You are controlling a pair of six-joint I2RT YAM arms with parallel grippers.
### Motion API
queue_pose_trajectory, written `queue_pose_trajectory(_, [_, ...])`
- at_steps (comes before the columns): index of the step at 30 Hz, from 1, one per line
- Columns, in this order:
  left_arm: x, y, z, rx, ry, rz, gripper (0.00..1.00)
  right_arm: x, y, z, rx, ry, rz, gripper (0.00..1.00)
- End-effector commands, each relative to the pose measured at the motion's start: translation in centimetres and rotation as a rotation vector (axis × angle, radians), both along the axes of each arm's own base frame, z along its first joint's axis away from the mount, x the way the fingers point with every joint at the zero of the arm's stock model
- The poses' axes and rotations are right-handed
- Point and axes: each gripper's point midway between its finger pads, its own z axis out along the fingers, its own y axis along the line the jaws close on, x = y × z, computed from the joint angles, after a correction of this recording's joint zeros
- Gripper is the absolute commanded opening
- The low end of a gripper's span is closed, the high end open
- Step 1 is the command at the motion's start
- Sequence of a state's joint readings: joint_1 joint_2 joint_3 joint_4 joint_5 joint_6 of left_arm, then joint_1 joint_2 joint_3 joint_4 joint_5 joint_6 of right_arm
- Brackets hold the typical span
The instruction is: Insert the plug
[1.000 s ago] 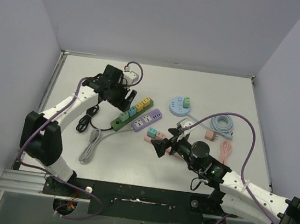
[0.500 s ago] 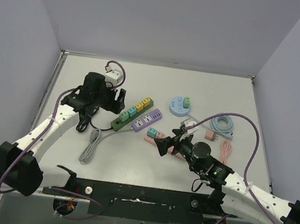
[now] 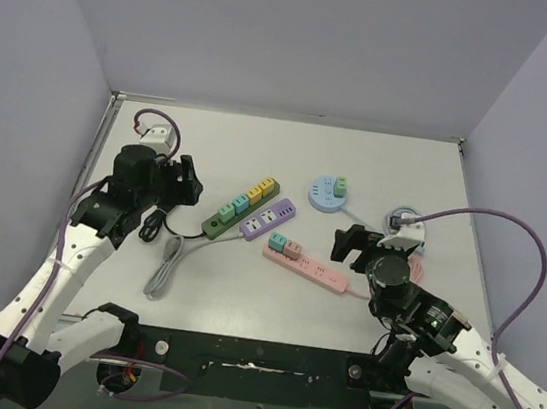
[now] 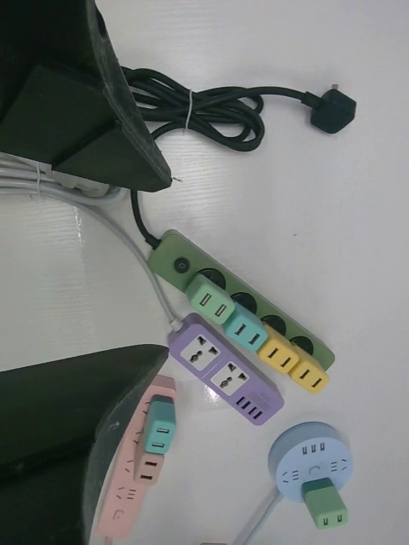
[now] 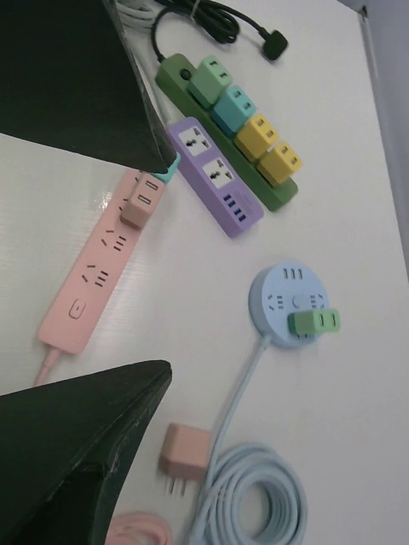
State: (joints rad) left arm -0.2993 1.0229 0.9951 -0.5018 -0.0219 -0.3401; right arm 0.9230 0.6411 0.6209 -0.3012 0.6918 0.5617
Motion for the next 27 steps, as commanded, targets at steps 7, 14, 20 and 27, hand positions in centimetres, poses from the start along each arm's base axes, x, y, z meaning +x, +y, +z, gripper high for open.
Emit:
queue_pose_trajectory(7, [-2.9, -1.8, 1.9, -0.149, -0.076, -0.094, 0.72, -1.4, -10.2, -0.5, -0.075, 0.13, -0.519, 0.96])
queue_pose_trajectory(14, [-3.3, -4.0, 2.0, -0.251, -0.107, -0.188, 0.7, 4.9, -14.8, -5.3, -0.033, 0.365, -0.519, 0.94])
queue_pose_trajectory(20, [-3.7, -5.5, 1.4, -0.319, -0.094, -0.248, 0.69, 7.7, -18.0, -9.8, 0.097, 0.493, -0.466, 0.89])
queue_pose_trajectory(27, [-3.6, -6.7, 0.5, -0.368, -0.064, -0.297, 0.69, 10.0, -16.9, -11.6, 0.077, 0.548, -0.36, 0.86])
